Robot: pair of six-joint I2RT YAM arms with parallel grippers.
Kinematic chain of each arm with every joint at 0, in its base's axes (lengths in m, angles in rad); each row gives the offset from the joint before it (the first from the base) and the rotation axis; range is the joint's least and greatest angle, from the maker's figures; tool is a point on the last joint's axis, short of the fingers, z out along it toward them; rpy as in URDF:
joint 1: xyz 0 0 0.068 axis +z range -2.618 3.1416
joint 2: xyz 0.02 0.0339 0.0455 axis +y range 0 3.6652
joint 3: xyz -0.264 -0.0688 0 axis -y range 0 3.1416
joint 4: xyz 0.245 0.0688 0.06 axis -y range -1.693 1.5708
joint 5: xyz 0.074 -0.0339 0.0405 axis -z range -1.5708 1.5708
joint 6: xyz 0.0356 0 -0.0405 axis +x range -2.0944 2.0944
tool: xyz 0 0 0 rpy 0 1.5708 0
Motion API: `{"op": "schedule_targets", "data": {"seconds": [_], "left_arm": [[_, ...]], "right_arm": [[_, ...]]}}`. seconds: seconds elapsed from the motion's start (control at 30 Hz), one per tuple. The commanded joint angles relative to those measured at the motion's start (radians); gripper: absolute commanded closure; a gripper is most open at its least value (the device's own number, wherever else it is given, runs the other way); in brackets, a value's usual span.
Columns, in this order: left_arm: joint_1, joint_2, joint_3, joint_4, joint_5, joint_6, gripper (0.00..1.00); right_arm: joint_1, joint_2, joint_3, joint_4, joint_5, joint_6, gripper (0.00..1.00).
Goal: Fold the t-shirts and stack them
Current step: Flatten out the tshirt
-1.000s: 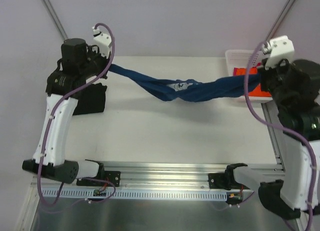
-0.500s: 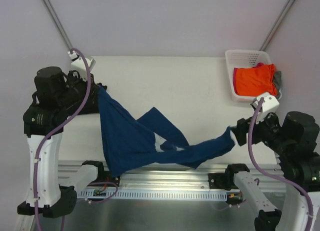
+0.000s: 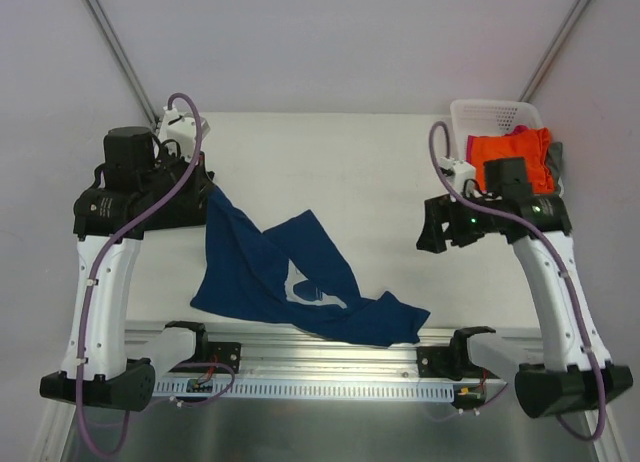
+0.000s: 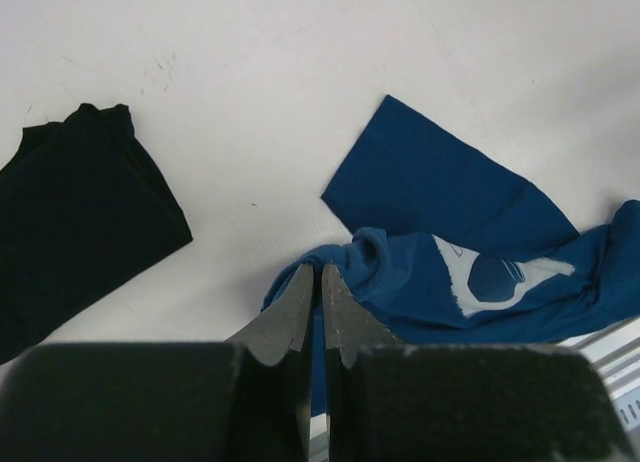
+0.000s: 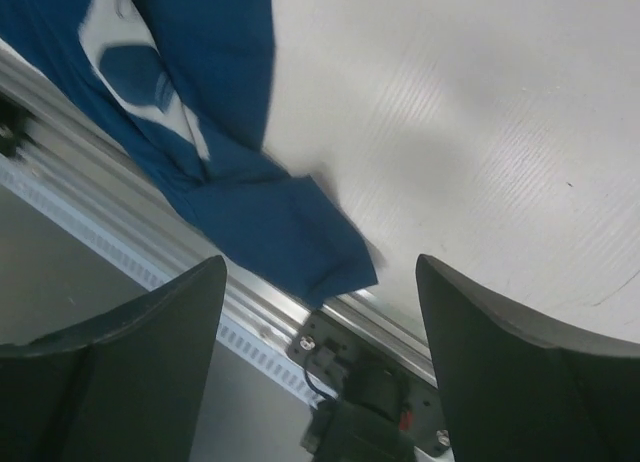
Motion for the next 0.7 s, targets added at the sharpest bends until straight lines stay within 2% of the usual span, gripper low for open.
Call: {"op": "schedule_targets", "data": {"seconds": [0.0,0.1,0.2,0.23,0.3,0.43,0.5,0.63,0.67], "left_arm": [[0.01,0.019,0.0,0.028,0.024,-0.007,1.0],[0.013,0.03,0.006,0.025,0.022,-0.004,1.0],[0.03,0.043,0.02,0.026,0.008,-0.01,1.0],[0.039,0.048,0.022,0.025,0.01,-0.01,1.0],[0.047,0.054,0.015,0.026,0.03,-0.009,1.0],[0.058,0.071,-0.014,0.025,0.071,-0.009,1.0],[0.064,0.083,-0.021,0.023,0.076,-0.013,1.0],[0.064,0.114,-0.041,0.025,0.085,0.002,1.0],[0.064,0.122,-0.047,0.026,0.086,0.004,1.0]], "right_arm": [[0.171,0.092,0.021,0.055,0.063,-0.079,0.19],[0.271,0.222,0.076,0.059,0.064,-0.117,0.17],[0.274,0.366,0.223,0.07,-0.044,-0.07,0.2],[0.274,0.47,0.275,0.075,-0.068,-0.034,0.22],[0.273,0.575,0.426,0.087,-0.117,-0.004,0.25],[0.268,0.899,0.684,0.078,-0.18,0.045,0.27],[0.264,0.998,0.833,0.073,-0.243,0.066,0.28],[0.265,1.181,0.943,0.107,-0.317,0.132,0.32],[0.265,1.227,0.945,0.125,-0.323,0.148,0.36]]}}
